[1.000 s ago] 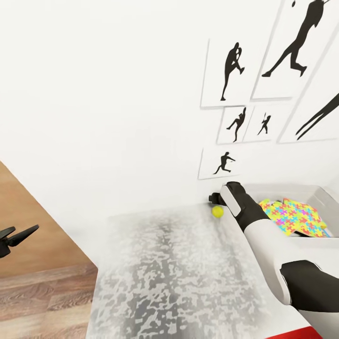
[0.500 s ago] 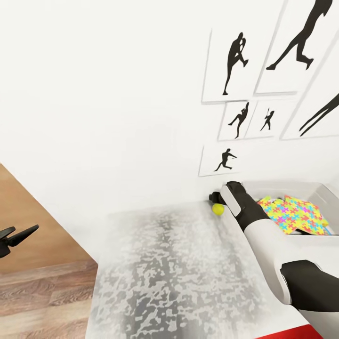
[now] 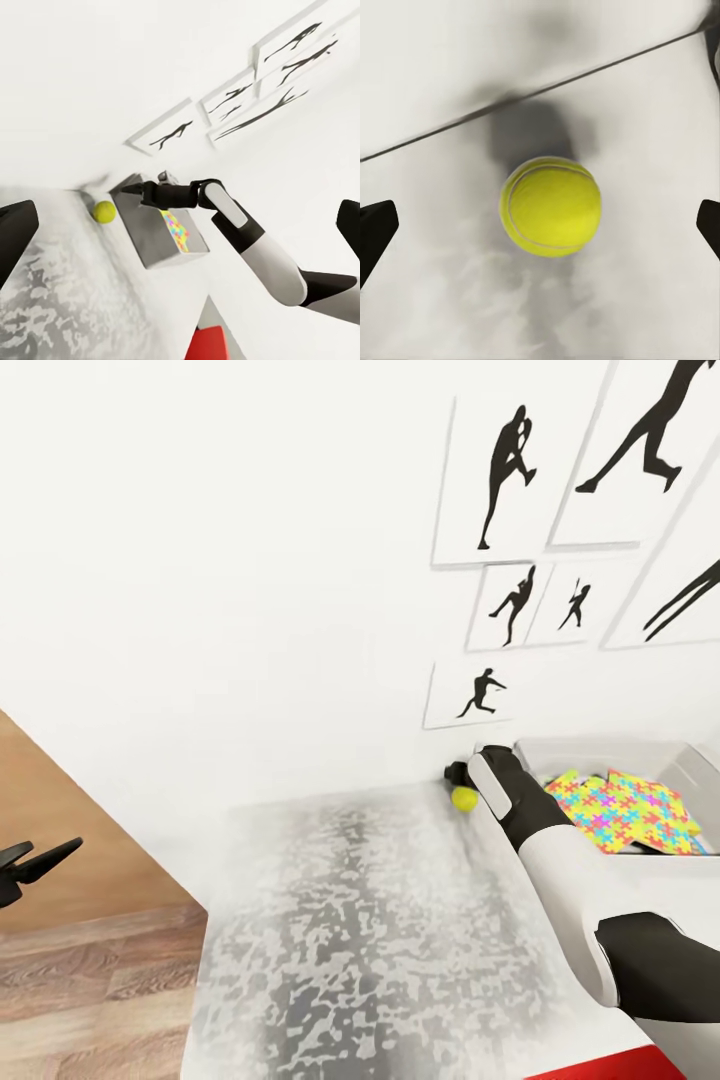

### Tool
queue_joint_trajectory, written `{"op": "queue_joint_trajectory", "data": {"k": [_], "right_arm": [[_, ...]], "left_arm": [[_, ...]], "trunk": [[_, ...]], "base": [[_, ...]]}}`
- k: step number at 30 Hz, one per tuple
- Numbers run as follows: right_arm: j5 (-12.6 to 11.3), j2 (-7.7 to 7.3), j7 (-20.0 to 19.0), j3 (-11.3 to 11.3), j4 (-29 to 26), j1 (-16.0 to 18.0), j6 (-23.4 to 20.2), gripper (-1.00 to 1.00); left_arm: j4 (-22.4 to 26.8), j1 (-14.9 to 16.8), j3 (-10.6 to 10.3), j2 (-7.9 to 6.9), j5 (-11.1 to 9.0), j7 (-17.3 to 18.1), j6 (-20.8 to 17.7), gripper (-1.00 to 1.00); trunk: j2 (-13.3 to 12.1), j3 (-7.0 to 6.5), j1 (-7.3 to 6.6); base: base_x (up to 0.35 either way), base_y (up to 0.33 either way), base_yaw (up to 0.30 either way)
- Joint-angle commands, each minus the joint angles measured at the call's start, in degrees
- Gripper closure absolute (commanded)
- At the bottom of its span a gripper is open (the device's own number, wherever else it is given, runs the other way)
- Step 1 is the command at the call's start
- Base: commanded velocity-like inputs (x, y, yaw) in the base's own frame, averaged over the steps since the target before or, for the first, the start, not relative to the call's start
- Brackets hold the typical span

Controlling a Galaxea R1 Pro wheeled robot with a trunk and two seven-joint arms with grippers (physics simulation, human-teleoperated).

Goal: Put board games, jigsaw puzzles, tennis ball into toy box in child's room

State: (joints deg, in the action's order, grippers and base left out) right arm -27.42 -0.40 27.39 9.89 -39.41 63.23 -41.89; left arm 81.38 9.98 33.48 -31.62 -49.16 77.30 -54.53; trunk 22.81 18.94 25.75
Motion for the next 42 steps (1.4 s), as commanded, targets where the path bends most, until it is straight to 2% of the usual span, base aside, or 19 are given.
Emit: {"op": "queue_joint_trajectory", "data": {"k": [1, 20, 32, 42], "right_arm": [[-0.52, -0.04, 0.49, 0.29, -0.05, 0.06, 0.21, -1.00], [-0.41, 0.08, 0.54, 0.44, 0.82, 0.06, 1.09, -1.00], [-0.36, 0.31, 0.48, 0.48, 0.83, 0.12, 3.15, -1.00], [-0.36, 0.11, 0.47, 0.49, 1.74, 1.61, 3.21, -1.00]], "left_arm": [[0.01, 0.04, 0.00, -0.02, -0.08, 0.06, -0.48, -1.00], [-0.03, 0.04, 0.00, -0.02, 0.03, 0.04, -0.23, -1.00], [-0.27, 0.04, 0.00, -0.02, 0.03, 0.00, 0.03, -1.00], [-0.36, 0.06, -0.07, 0.05, 0.03, -0.04, 0.47, -1.00]], "trunk": [[0.11, 0.20, 0.03], [0.11, 1.99, 0.03], [0.11, 3.12, 0.03], [0.11, 4.06, 0.03]], "base": [[0.000, 0.000, 0.000], [0.000, 0.000, 0.000], [0.000, 0.000, 0.000], [0.000, 0.000, 0.000]]}}
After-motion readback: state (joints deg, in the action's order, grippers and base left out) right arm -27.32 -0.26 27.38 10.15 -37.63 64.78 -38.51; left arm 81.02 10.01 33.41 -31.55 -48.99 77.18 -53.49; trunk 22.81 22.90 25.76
